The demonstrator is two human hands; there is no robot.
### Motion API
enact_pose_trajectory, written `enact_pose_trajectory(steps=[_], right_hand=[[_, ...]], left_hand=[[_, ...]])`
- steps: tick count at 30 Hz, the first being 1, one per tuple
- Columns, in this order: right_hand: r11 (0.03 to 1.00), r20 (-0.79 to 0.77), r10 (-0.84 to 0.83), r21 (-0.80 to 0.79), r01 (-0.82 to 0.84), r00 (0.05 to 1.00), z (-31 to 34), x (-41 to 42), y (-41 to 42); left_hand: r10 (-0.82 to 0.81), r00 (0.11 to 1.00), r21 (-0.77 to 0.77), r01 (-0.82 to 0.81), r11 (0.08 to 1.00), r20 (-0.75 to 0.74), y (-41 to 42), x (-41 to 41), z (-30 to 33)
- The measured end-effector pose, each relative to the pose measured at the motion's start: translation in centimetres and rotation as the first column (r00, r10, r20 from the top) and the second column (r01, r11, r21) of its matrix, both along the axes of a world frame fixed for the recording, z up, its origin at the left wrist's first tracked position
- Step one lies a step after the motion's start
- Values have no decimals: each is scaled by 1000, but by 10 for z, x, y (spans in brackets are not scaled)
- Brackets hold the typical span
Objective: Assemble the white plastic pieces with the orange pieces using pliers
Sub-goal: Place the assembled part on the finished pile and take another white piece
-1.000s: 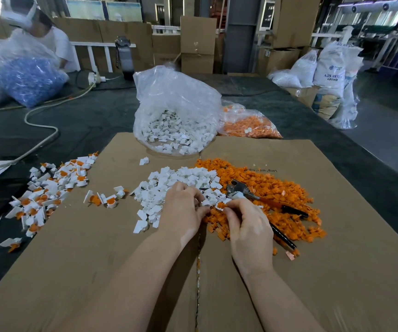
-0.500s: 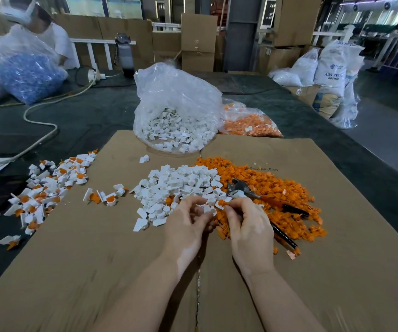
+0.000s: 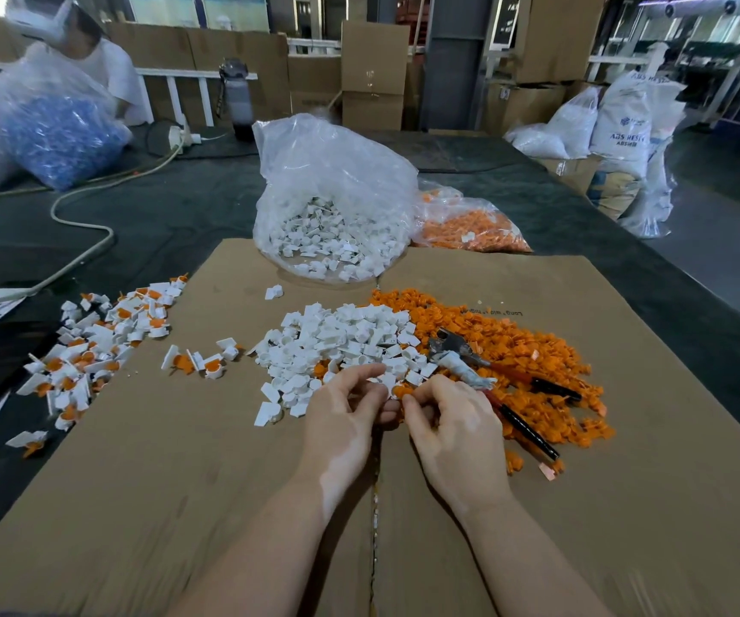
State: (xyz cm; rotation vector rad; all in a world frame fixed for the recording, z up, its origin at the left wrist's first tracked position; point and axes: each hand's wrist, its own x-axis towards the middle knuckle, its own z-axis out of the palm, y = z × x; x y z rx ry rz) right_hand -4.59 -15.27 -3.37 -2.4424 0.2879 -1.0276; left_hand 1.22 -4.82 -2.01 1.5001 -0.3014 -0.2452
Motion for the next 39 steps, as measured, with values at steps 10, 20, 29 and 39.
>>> enact_pose_trajectory(steps=[10,20,29,39], right_hand=[[1000,-38,-3,-20,2,999,2,-1,2],[998,-28,53,19,-52,998,2,-1,1],[980,3,193,53,-193,981,8,-4,0],[981,12,193,19,-193,981,9,-3,-1]], left_hand=[[-36,995,174,20,985,88,-1,-1,-2],[-15,995,134,1,991,100,-1,-5,-1],[-46,998,31,45,998,36,3,-1,-3],[-61,998,-5,61,998,-13,4,0,-5]])
